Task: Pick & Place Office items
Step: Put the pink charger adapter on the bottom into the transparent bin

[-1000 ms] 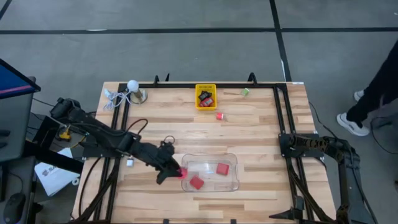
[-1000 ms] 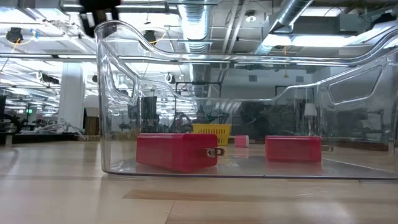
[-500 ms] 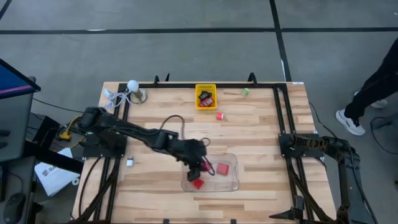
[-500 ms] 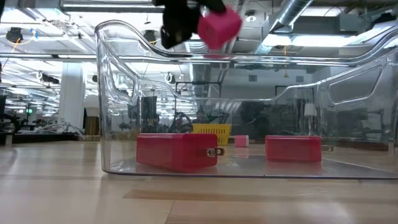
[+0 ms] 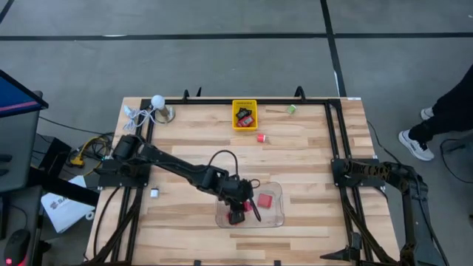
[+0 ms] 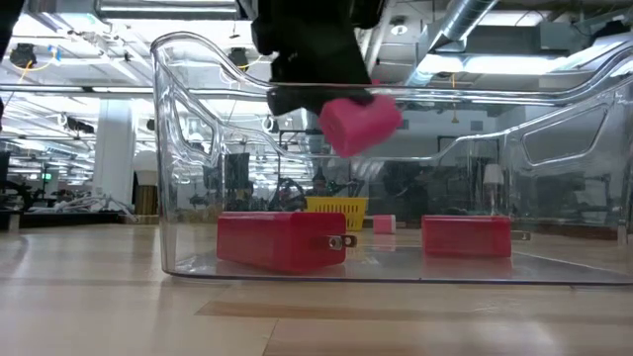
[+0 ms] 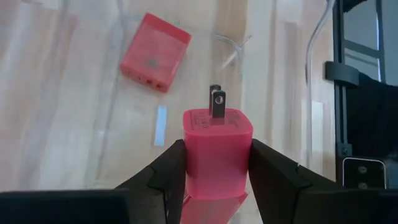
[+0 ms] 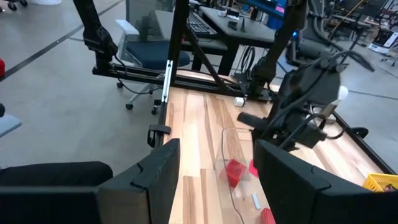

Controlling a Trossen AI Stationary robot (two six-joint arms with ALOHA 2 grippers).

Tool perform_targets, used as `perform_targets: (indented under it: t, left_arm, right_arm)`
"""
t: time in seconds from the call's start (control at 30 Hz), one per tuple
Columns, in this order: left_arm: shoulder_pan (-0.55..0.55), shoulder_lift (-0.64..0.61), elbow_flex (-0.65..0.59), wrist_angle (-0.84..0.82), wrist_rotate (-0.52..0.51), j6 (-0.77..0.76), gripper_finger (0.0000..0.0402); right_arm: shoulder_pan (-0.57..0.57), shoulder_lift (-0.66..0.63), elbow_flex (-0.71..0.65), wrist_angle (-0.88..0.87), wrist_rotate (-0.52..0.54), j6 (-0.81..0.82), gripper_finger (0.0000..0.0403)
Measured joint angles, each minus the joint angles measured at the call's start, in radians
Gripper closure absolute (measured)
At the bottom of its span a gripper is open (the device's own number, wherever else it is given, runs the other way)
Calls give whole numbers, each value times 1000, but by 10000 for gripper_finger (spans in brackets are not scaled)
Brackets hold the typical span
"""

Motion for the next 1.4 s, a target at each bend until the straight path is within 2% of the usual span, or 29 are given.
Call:
perform_targets:
  t: [0.37, 1.13, 1.4]
  left_arm:
    - [-4, 43, 0, -10, -73, 6, 263]
    - [-4, 71, 0, 7, -64, 8, 258]
    - [-3, 70, 0, 13, -57, 51, 215]
  right_arm:
    - [0, 0, 0, -2, 0, 0, 202]
    - [0, 0, 0, -2, 0, 0, 202]
    - [0, 0, 0, -2, 0, 1, 202]
